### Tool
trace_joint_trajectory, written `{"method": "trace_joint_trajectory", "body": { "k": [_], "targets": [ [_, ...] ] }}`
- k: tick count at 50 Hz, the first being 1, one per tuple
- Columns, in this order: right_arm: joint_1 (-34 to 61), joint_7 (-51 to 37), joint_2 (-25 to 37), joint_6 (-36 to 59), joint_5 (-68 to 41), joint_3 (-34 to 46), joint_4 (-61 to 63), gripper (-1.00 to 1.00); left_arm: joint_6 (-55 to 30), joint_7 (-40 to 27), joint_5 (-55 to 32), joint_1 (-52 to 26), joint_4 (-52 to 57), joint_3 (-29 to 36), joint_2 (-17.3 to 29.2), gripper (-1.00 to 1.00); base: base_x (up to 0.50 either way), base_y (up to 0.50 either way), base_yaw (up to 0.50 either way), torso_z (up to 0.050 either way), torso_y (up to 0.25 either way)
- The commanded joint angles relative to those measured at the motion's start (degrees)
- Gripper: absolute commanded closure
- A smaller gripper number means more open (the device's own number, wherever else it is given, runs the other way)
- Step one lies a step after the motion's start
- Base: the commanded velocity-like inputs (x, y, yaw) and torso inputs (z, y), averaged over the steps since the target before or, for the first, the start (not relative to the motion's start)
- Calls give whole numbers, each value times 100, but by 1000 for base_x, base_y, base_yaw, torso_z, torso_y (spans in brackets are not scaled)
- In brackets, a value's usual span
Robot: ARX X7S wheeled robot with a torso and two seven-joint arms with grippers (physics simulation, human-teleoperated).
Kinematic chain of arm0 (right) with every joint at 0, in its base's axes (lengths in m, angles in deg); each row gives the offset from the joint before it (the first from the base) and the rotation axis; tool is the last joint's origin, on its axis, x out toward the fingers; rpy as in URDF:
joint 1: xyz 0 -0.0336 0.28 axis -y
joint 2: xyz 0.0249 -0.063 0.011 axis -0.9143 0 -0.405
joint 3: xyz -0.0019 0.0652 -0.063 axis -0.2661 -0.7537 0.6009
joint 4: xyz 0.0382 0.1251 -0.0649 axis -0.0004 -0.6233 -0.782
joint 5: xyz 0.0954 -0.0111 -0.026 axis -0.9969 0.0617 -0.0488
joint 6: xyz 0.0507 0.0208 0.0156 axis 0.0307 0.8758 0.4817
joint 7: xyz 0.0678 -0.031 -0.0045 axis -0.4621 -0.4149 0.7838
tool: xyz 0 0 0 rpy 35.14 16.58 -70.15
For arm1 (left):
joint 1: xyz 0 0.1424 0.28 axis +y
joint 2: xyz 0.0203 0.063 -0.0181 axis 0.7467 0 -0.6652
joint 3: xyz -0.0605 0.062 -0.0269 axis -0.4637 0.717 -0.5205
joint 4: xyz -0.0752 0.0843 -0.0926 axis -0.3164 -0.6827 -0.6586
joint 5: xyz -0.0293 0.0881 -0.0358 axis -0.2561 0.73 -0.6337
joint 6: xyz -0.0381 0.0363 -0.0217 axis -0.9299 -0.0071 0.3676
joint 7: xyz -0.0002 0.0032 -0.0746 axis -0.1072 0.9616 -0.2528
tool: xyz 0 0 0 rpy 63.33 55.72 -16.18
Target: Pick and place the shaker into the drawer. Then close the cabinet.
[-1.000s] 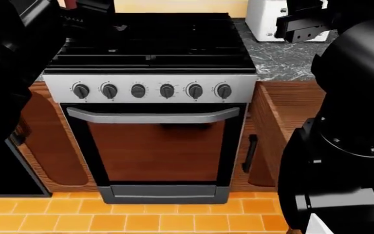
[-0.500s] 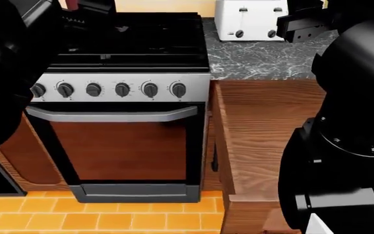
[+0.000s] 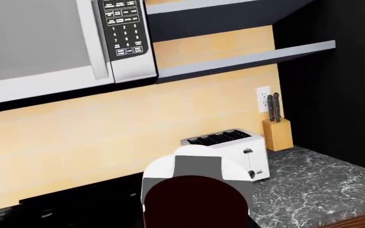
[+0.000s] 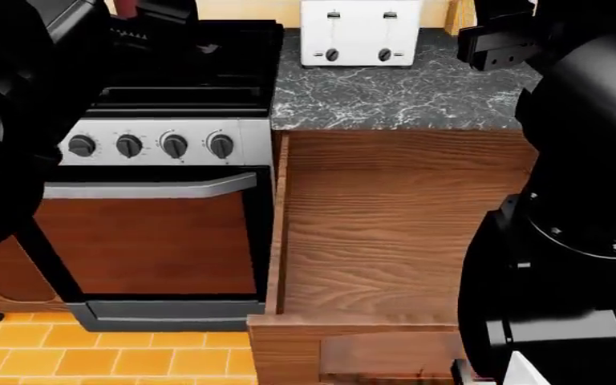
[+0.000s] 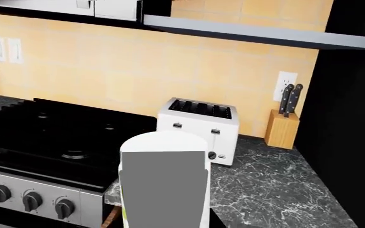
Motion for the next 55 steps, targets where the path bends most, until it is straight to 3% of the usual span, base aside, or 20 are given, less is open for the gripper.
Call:
{"method": "trace_joint_trajectory", "body": {
  "k": [1,37,46,55],
  "targets": [
    [-18,2,0,0,22,-17,26,100,75,-36,-12,13,-6,33,15,100,-24,-500,0,0,0],
    [-42,2,0,0,83,30,89,100,175,-125,-114,-47,-30,163,22,100,-25,-496,0,0,1],
    [-7,2,0,0,86,31,21,100,207,-128,-119,-56,-40,192,34,100,0,0,0,0,1],
    [-78,2,0,0,98,54,-6,100,284,-66,-49,14,-31,225,57,100,475,-1,0,0,0]
  ]
}}
